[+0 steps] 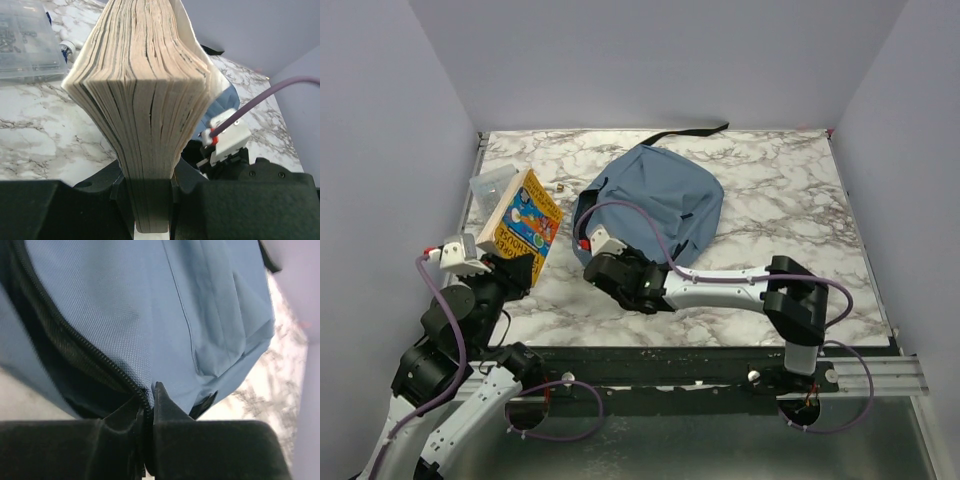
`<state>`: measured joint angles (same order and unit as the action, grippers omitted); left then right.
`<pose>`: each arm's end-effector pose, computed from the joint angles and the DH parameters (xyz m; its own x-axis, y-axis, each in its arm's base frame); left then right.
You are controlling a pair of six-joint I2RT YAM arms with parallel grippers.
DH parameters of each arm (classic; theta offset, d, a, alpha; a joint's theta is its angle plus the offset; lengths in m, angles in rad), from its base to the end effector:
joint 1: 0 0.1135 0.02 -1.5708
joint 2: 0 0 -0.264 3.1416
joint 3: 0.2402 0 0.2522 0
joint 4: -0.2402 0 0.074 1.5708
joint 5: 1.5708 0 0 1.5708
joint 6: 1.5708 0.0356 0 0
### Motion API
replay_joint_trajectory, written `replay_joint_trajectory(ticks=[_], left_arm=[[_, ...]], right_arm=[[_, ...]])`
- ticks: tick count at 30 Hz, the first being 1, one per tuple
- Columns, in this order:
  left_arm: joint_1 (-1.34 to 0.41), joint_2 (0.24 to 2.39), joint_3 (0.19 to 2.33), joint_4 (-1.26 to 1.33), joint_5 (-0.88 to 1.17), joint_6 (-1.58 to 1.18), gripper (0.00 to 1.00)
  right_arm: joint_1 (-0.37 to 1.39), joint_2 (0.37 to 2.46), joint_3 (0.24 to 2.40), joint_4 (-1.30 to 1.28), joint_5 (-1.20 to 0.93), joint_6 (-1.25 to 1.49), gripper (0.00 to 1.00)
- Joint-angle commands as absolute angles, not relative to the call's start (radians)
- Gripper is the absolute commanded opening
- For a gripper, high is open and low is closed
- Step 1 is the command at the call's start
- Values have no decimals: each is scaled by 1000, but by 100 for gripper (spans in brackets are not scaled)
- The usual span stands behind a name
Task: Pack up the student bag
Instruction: Place the book in the student bag.
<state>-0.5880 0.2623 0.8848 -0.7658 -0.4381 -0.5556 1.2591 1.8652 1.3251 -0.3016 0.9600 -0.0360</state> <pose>0.0368 -0.0064 0.3584 -0.1816 -0.4530 -0.8728 0.0673 0.8798 -0.4706 0.1506 0.3722 0.2212 -0.2149 -0.7344 -0.6438 -0.3865 0.6693 -0.6345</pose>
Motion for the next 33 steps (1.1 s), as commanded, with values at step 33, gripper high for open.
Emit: replay_joint_trajectory(ticks=[33], left_arm=[[-578,193,552,-607,-115,-1230,0]], right_arm=[[962,1211,944,161,283,873,1]])
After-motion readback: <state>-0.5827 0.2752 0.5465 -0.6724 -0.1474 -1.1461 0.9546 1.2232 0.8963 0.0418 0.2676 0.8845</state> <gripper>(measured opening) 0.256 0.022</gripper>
